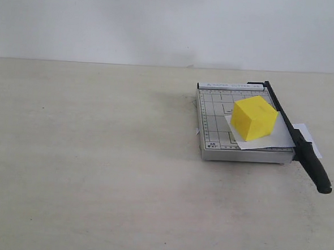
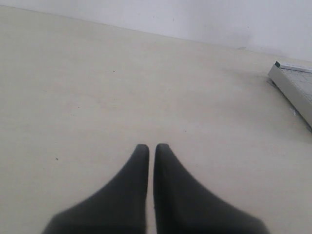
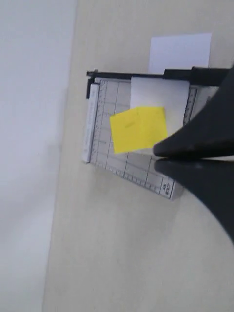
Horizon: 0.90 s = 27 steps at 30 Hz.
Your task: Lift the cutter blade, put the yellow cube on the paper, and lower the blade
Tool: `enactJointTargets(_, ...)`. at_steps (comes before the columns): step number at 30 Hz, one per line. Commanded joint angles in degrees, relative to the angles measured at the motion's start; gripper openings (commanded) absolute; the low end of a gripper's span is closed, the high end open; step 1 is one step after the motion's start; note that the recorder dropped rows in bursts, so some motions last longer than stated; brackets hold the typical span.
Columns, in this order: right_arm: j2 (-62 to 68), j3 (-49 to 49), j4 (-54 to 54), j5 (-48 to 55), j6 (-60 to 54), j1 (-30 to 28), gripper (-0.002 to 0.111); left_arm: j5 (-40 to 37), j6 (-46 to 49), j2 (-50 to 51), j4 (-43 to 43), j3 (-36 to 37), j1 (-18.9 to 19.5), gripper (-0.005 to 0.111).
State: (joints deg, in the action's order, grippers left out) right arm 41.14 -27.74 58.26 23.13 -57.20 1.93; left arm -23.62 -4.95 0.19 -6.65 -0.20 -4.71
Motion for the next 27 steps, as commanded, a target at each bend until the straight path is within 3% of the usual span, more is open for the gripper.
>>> enactJointTargets(1, -13.68, 7.63, 9.42, 1.1, -8.89, -0.03, 0.0, -0.01, 0.22, -0.19, -0.47, 0.2, -0.5, 0.004)
enactJointTargets(10, -30.17, 16.0, 9.31, -1.39, -4.14, -0.03, 0.0, -0.01, 0.22, -0.19, -0.47, 0.2, -0.5, 0.004)
enactJointTargets(27, -31.28, 16.17, 9.31, -1.14, -3.71, -0.03, 0.0, -0.01, 0.22, -0.19, -0.47, 0.2, -0.5, 0.004)
